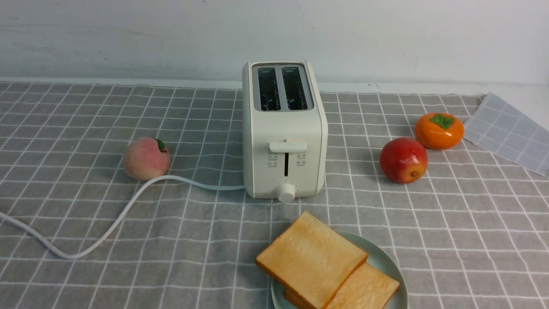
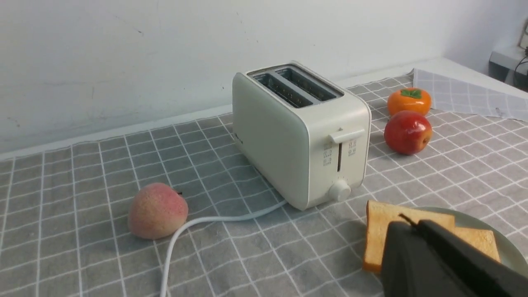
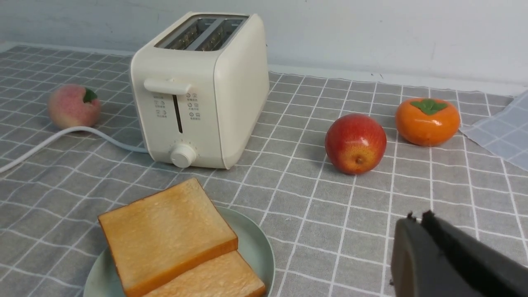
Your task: Take toasted bread from bread machine on grey coffee table place on plate.
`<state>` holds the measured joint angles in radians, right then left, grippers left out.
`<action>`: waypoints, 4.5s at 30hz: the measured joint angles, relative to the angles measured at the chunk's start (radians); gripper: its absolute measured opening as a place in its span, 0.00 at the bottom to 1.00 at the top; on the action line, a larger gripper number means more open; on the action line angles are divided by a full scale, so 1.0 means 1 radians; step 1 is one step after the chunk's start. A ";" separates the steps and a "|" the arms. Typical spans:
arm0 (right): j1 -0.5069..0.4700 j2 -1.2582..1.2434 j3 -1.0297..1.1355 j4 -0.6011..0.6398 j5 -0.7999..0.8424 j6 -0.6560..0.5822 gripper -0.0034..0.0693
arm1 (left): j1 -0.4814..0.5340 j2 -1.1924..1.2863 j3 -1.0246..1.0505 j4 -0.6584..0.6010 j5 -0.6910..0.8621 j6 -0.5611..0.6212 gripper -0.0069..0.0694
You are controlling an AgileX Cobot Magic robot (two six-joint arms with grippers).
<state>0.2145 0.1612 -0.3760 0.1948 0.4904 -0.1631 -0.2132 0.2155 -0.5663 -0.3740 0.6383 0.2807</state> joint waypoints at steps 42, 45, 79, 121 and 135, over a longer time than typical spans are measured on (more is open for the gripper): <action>0.000 0.000 0.000 0.002 0.000 0.000 0.14 | 0.000 -0.226 0.595 0.481 -0.454 -0.485 0.09; 0.000 0.000 0.000 0.002 0.000 0.000 0.15 | 0.000 -0.226 0.595 0.556 -0.392 -0.605 0.10; 0.000 0.000 0.000 0.002 0.000 0.000 0.20 | 0.075 -0.226 0.596 0.404 -0.236 -0.357 0.14; -0.292 0.000 0.000 -0.001 0.000 0.000 0.26 | 0.077 -0.226 0.597 0.401 -0.237 -0.354 0.20; -0.300 -0.066 0.136 -0.005 -0.032 0.000 0.28 | 0.077 -0.226 0.597 0.400 -0.237 -0.354 0.21</action>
<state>-0.0854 0.0948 -0.2400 0.1894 0.4580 -0.1631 -0.1367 -0.0110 0.0308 0.0260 0.4014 -0.0735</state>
